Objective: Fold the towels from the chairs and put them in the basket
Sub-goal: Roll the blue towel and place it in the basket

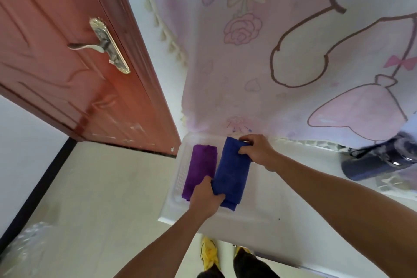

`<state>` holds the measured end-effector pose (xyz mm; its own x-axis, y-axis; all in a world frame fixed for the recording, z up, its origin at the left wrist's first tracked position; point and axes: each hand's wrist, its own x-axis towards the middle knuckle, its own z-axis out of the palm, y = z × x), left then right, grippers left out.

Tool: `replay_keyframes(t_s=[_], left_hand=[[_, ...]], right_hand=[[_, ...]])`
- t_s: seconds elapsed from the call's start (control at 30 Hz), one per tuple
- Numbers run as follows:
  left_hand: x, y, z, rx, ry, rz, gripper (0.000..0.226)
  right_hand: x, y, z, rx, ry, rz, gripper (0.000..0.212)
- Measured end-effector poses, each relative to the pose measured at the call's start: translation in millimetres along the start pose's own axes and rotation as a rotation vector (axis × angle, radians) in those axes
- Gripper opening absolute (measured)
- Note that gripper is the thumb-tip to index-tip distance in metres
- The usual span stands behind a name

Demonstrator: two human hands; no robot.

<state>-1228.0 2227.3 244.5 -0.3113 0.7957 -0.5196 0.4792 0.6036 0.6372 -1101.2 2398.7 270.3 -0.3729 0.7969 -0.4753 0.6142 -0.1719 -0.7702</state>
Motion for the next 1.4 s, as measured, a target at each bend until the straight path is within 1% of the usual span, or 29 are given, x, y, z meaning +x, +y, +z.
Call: replay_keyframes(t_s=[0.07, 0.13, 0.2, 0.27, 0.33, 0.4, 0.5, 0.57, 0.63, 0.7, 0.77, 0.83, 0.93, 1.0, 1.1, 1.17, 1.27, 1.4], left_hand=[[5, -4, 7, 0.083, -0.012, -0.057, 0.029], [8, -6, 11, 0.170, -0.017, -0.100, 0.027], [10, -7, 15, 0.188, 0.008, -0.119, 0.023], [7, -7, 19, 0.205, 0.075, -0.091, 0.020], [4, -7, 24, 0.313, 0.161, -0.012, 0.024], [1, -10, 27, 0.424, 0.185, 0.063, 0.025], [6, -11, 26, 0.475, 0.121, 0.059, 0.020], [13, -9, 24, 0.480, 0.074, 0.049, 0.022], [19, -7, 22, 0.475, 0.049, 0.062, 0.023], [22, -8, 16, 0.468, 0.038, 0.083, 0.024], [22, -13, 12, 0.469, 0.040, 0.122, 0.024], [22, -17, 11, 0.474, -0.019, 0.148, 0.023], [25, -17, 17, 0.465, -0.169, 0.131, 0.026], [27, -16, 21, 0.453, -0.226, 0.123, 0.028], [31, -23, 22, 0.456, -0.287, 0.118, 0.030], [31, -24, 20, 0.460, -0.322, 0.124, 0.031], [26, -24, 15, 0.487, -0.352, 0.147, 0.035], [18, -24, 11, 0.590, -0.396, 0.193, 0.044]], right_hand=[[12, 10, 11, -0.062, -0.030, 0.010, 0.013], [24, 22, 21, -0.124, -0.065, 0.025, 0.017], [32, 31, 29, -0.165, -0.085, 0.030, 0.019], [38, 37, 37, -0.194, -0.083, 0.034, 0.022], [42, 43, 46, -0.238, -0.042, 0.023, 0.027], [42, 47, 55, -0.258, 0.023, -0.005, 0.030], [43, 50, 59, -0.263, 0.063, -0.044, 0.028], [42, 49, 53, -0.326, 0.017, -0.076, 0.031], [39, 44, 43, -0.469, -0.029, -0.145, 0.037], [33, 40, 31, -0.651, 0.007, -0.250, 0.038], [28, 38, 23, -0.811, 0.079, -0.393, 0.033], [26, 36, 22, -0.857, 0.052, -0.481, 0.028], [34, 32, 40, -0.809, -0.157, -0.466, 0.034], [42, 30, 55, -0.834, -0.259, -0.461, 0.041], [55, 31, 76, -0.858, -0.271, -0.472, 0.041], [60, 33, 81, -0.887, -0.259, -0.474, 0.038], [61, 32, 81, -0.910, -0.284, -0.464, 0.040], [55, 36, 69, -0.801, -0.330, -0.409, 0.050]])
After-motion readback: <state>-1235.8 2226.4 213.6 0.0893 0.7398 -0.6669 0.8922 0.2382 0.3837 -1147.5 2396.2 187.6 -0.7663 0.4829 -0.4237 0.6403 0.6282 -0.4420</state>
